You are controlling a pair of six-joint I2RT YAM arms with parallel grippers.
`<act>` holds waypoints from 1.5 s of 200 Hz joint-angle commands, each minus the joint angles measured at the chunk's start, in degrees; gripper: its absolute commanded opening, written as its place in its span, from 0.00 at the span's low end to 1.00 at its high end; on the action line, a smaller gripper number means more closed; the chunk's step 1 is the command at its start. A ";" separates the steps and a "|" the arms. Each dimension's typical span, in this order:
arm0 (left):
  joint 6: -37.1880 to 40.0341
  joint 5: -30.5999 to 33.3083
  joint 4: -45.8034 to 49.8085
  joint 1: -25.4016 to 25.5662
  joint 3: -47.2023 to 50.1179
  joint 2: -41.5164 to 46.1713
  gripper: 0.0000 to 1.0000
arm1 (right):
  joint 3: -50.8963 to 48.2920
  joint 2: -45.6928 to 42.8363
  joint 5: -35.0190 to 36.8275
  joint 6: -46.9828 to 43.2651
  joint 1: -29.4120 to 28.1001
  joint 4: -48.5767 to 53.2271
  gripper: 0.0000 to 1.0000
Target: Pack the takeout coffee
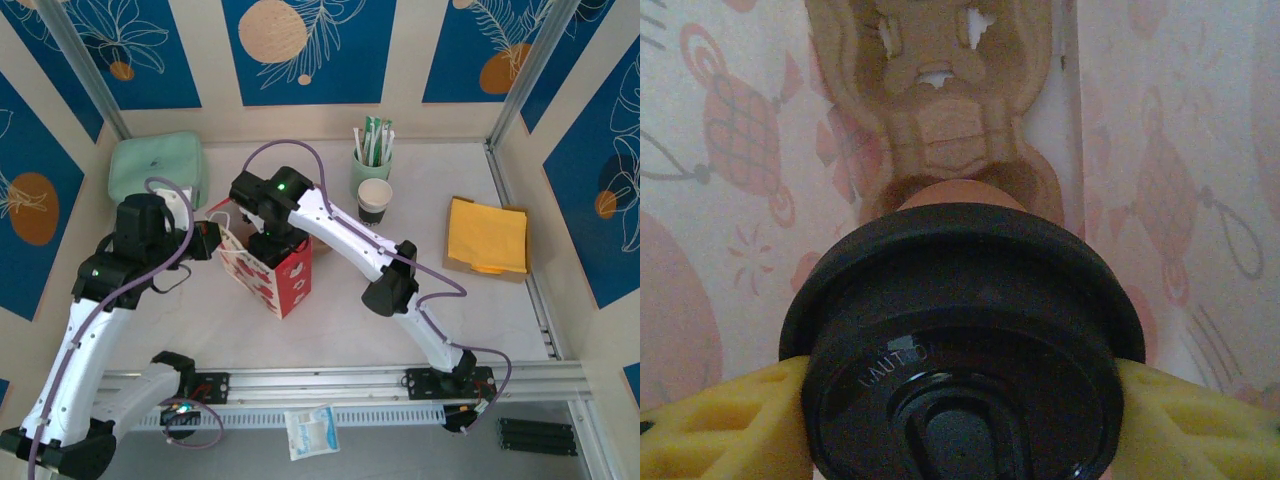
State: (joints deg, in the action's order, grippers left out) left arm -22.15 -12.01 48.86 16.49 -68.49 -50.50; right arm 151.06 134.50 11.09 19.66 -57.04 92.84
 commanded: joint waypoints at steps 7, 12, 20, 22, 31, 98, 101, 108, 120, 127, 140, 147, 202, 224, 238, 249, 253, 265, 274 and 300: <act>0.95 -0.39 -0.57 -0.56 0.25 -0.30 0.00 | 0.19 -1.78 -0.28 -0.85 -0.77 7.70 0.56; 1.10 -0.30 -0.52 -0.58 0.14 -0.33 0.00 | 0.15 -1.79 -0.28 -0.77 -0.87 7.75 0.56; 1.24 -0.21 -0.44 -0.58 -0.04 -0.53 0.00 | 0.11 -1.86 -0.27 -0.92 -0.97 7.89 0.56; 1.24 -0.12 -0.43 -0.58 -0.08 -0.55 0.00 | 0.06 -1.87 -0.21 -0.89 -1.06 7.97 0.56; 1.40 -0.12 -0.43 -0.58 -0.24 -0.80 0.00 | 0.08 -1.87 -0.11 -0.86 -1.18 8.13 0.56; 1.94 -0.03 -0.45 -0.58 -1.17 -1.49 0.00 | -0.84 -2.05 0.10 -1.13 -1.97 8.59 0.56; 1.94 -0.03 -0.39 -0.63 -1.24 -1.55 0.00 | -0.86 -2.05 0.07 -1.12 -1.93 8.61 0.56; 2.00 0.05 -0.28 -0.56 -1.29 -1.52 0.00 | -0.92 -2.05 0.06 -1.16 -1.94 8.59 0.56; 2.00 -0.02 -0.21 -0.58 -1.40 -1.55 0.00 | -1.12 -1.97 -0.02 -1.31 -1.96 8.64 0.56; 2.00 -0.03 -0.17 -0.58 -1.47 -1.53 0.00 | -1.23 -2.04 -0.10 -1.32 -1.86 8.59 0.56; 2.02 -0.12 -0.17 -0.58 -1.57 -1.50 0.00 | -1.39 -2.04 -0.24 -1.44 -1.89 8.52 0.56; 1.89 -0.20 -0.16 -0.58 -1.56 -1.48 0.00 | -1.50 -2.05 -0.28 -1.41 -1.90 8.50 0.56; 1.76 -0.56 -0.27 -0.58 -1.61 -1.59 0.00 | -2.68 -1.87 -0.11 -1.65 -1.93 8.61 0.56; 1.76 -0.56 -0.34 -0.58 -1.54 -1.44 0.00 | -3.15 -1.62 0.08 -1.73 -1.81 8.59 0.56; 1.76 -0.59 -0.35 -0.58 -1.61 -1.45 0.00 | -3.41 -1.41 0.20 -1.83 -1.77 8.59 0.56; 1.75 -0.65 -0.43 -0.63 -1.52 -1.46 0.00 | -3.65 -1.19 0.21 -1.93 -1.72 8.59 0.56; 1.74 -0.65 -0.43 -0.59 -1.49 -1.53 0.00 | -3.67 -1.23 0.17 -2.05 -1.75 8.59 0.56; 1.67 -0.73 -0.43 -0.58 -1.50 -1.46 0.00 | -3.92 -1.18 0.16 -2.00 -1.60 8.59 0.56; 1.67 -0.82 -0.53 -0.58 -1.48 -1.46 0.00 | -4.05 -1.23 0.17 -2.10 -1.59 8.60 0.56; 1.67 -0.82 -0.54 -0.58 -1.46 -1.44 0.00 | -4.26 -1.25 0.10 -2.30 -1.38 8.63 0.56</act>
State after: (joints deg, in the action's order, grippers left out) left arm -21.08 -12.01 48.86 16.49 -68.64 -51.99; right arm 147.28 134.47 11.35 18.20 -58.59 92.84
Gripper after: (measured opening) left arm 0.068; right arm 0.625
